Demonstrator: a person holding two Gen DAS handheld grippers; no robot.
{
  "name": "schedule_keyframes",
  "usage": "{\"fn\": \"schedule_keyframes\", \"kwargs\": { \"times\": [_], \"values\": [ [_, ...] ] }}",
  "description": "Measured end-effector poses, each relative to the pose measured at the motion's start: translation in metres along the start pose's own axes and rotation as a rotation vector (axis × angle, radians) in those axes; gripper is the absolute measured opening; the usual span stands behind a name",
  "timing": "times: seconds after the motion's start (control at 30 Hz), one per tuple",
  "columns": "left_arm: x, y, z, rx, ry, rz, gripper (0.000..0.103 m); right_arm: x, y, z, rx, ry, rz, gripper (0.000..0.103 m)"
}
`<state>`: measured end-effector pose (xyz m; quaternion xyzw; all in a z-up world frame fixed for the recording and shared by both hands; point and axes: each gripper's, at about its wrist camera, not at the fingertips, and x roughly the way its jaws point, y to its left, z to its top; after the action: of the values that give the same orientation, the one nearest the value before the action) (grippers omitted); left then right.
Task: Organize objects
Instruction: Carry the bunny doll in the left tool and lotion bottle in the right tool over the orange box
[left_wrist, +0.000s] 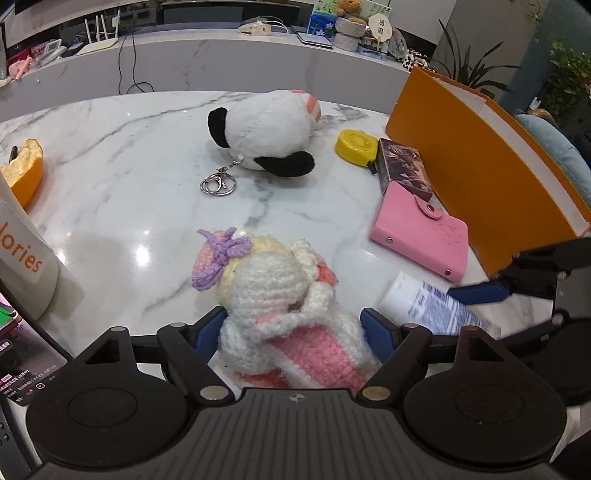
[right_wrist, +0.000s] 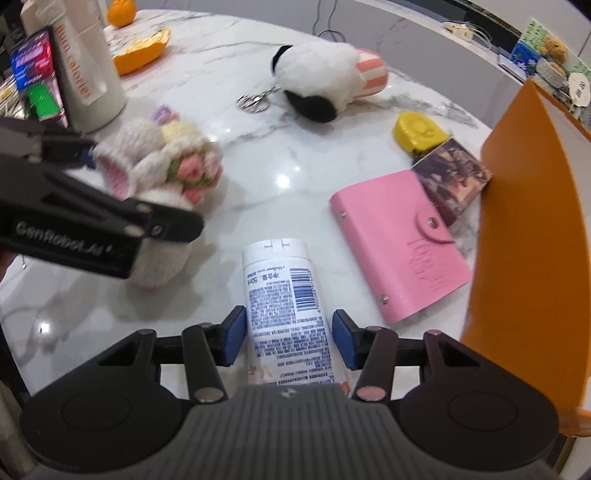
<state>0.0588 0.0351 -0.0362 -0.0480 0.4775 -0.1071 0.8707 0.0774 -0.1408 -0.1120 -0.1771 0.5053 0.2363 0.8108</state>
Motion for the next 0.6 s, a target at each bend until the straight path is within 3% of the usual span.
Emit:
{"fn": "schedule_keyframes", "kwargs": {
  "times": [0.23, 0.6],
  "values": [
    [-0.007, -0.002, 0.001, -0.02, 0.001, -0.038, 0.084, -0.004, -0.006, 0.002, 0.022, -0.018, -0.024, 0.052],
    [-0.012, -0.009, 0.004, -0.013, -0.008, -0.06, 0.081, -0.016, -0.016, 0.008, 0.057, -0.056, -0.032, 0.049]
  ]
}}
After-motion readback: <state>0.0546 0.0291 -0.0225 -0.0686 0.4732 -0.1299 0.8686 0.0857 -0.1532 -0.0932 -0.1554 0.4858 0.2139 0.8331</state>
